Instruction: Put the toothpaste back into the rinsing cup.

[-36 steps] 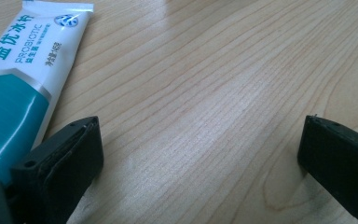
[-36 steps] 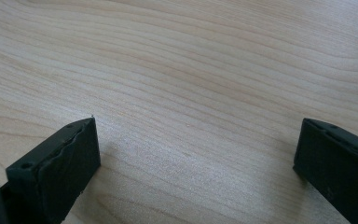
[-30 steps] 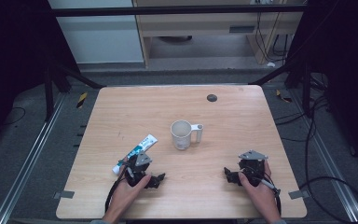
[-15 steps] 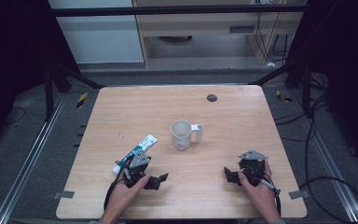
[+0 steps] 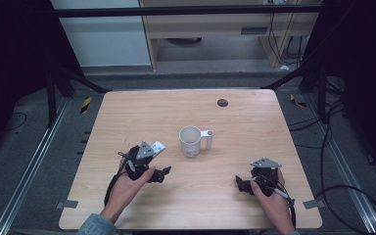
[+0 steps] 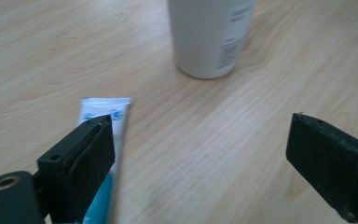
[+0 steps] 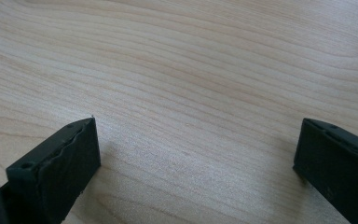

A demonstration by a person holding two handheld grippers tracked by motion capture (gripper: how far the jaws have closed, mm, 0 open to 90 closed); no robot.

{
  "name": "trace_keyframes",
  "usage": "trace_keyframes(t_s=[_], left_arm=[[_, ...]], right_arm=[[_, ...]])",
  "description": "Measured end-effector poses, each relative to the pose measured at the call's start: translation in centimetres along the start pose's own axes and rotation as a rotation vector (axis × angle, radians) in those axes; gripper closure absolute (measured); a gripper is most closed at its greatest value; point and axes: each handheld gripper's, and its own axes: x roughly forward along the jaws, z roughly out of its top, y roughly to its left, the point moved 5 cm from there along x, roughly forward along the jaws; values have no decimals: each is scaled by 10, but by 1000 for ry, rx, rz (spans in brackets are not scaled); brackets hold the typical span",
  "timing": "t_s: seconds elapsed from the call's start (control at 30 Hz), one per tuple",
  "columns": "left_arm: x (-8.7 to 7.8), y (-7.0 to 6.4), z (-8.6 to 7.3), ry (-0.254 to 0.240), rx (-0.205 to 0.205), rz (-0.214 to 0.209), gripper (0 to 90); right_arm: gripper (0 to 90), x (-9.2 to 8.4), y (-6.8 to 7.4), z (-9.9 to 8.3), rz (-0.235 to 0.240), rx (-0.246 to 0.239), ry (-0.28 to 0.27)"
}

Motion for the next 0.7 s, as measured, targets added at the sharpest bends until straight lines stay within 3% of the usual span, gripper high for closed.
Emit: trace_keyframes(t_s=[0.1,0.2,0.33,0.47,0.7], left_arm=[[1,15,5,48,21,46,91],[6,30,6,102,42,59,91],[14,45,6,155,10,76,82],[22,57,7,190,4,106,78],[30,66,6,231,-23,112,72]], right_arm=[[4,0,0,0,0,-2,0],[4,0,0,0,3,4,1],[3,0,0,0,2,3,1],[4,0,0,0,2,3,1],[4,0,0,0,3,4,1]])
